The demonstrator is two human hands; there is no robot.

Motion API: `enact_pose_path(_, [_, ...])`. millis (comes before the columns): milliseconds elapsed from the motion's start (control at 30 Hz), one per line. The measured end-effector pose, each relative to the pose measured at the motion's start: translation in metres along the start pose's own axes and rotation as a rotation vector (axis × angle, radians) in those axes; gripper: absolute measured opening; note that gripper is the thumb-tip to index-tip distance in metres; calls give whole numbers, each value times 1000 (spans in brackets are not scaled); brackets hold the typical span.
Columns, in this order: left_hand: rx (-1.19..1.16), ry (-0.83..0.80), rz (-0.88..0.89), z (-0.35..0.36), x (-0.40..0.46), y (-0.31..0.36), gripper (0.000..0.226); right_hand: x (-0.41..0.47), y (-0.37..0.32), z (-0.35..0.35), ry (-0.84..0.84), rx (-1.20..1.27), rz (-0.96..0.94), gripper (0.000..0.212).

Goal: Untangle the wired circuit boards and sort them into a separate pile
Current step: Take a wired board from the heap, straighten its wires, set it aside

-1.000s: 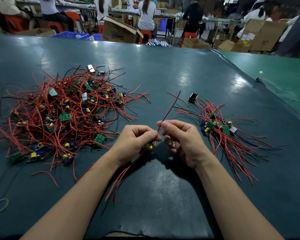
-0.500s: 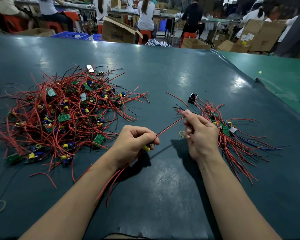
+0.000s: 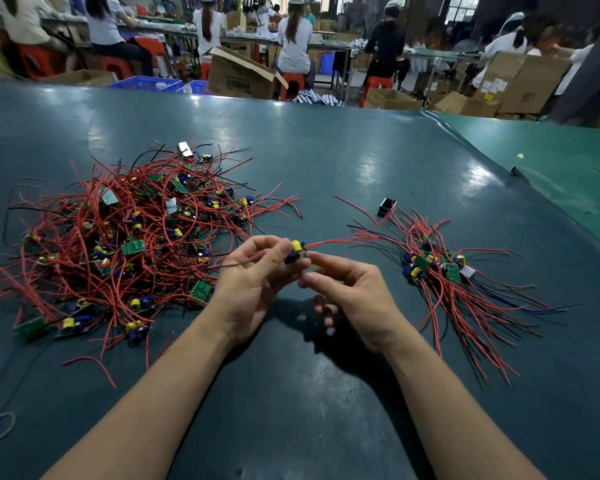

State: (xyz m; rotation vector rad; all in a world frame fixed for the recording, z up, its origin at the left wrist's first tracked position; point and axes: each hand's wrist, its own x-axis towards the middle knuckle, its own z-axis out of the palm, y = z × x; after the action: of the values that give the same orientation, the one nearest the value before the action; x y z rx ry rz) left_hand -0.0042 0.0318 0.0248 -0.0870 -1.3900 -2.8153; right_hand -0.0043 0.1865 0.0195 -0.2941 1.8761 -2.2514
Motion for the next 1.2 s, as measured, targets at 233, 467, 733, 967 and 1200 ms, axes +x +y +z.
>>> enact_pose_path(233, [274,-13,102,-4,3,-11,45,2,-2,1,183,48,-73,13])
enact_pose_path(467, [442,-40,169,0,0,-12,37,5,-4,-5,235,139,-23,9])
enact_pose_path(733, [618,-57,425,-1,-3,-15,21,8,-2,-6,172,215,110,21])
enact_pose_path(967, [1032,-152,803,-8,-3,-15,13,8,-3,-10,182,184,130,25])
enact_pose_path(1200, [995,-93,909,-8,-5,-11,12,18,-10,-26,498,369,78,21])
